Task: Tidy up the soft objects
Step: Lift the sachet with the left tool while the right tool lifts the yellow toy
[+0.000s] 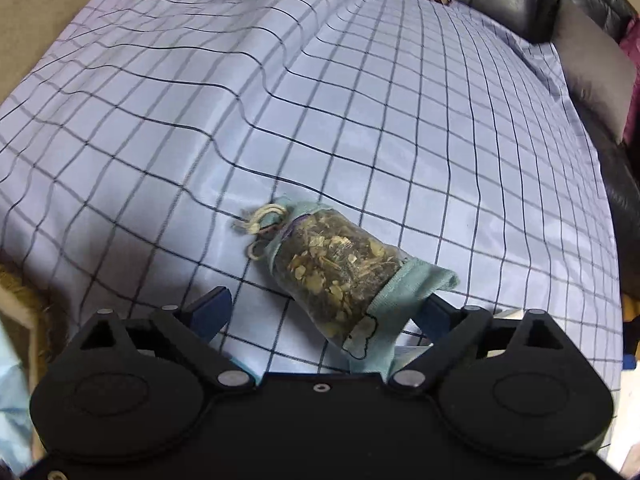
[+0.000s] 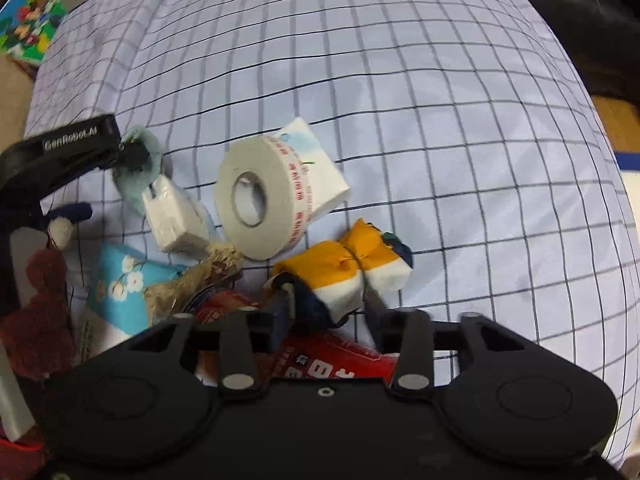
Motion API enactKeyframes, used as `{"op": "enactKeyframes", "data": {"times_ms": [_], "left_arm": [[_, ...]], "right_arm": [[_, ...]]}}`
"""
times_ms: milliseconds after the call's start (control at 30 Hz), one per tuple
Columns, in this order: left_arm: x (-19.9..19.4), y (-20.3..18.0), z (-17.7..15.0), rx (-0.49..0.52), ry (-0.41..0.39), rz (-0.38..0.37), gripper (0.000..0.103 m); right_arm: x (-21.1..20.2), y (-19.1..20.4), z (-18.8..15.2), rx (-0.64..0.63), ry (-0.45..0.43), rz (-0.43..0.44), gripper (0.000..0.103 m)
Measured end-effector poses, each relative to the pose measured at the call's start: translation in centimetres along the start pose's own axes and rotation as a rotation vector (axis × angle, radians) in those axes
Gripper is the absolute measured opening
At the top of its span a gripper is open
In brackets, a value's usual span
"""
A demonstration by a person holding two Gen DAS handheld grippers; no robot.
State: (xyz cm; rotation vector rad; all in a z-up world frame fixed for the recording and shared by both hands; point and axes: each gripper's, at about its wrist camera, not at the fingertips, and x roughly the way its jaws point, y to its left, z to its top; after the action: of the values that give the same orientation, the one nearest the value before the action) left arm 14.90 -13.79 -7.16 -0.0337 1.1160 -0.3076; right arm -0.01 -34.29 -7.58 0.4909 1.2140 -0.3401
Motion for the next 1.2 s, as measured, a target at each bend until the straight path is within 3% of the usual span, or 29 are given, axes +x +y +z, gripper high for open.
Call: {"op": "enactKeyframes", "data": {"times_ms": [533,667,800,867,1000,1200], "left_arm": [[5.4,-1.5,0.0,0.099,0.092,0.044,0.099],[5.6,-2.4,-0.3,0.134,0.096,0.070,0.099],[5.7,-3.3,-0.6,0.164,0.093,0.078,0.098],[5.5,-3.5,-0.7,0.169,0.088,0.080,0.094],[4.5,-3.7,-0.6,0.201,0.060,0.092,0.072],[3.9,-3.4,-0.2,0.204,0.059,0.088,0.067]], "right_arm": [[0.6,-0.6,0.7,0.032,-0.024,-0.019,0.070],[0.6,-0.8,0.9,0.034,-0.040,-0.033,0.079],[1.0,-0.7,0.9,0.038,-0.044,-0.025,0.096],[1.4,-0.4,0.9,0.040,-0.036,-0.028,0.097],[2.5,0.3,0.9,0.037,-0.016,-0.046,0.103],[4.7,1.9,0.6,-0.032,0.001,-0.120,0.102]]}}
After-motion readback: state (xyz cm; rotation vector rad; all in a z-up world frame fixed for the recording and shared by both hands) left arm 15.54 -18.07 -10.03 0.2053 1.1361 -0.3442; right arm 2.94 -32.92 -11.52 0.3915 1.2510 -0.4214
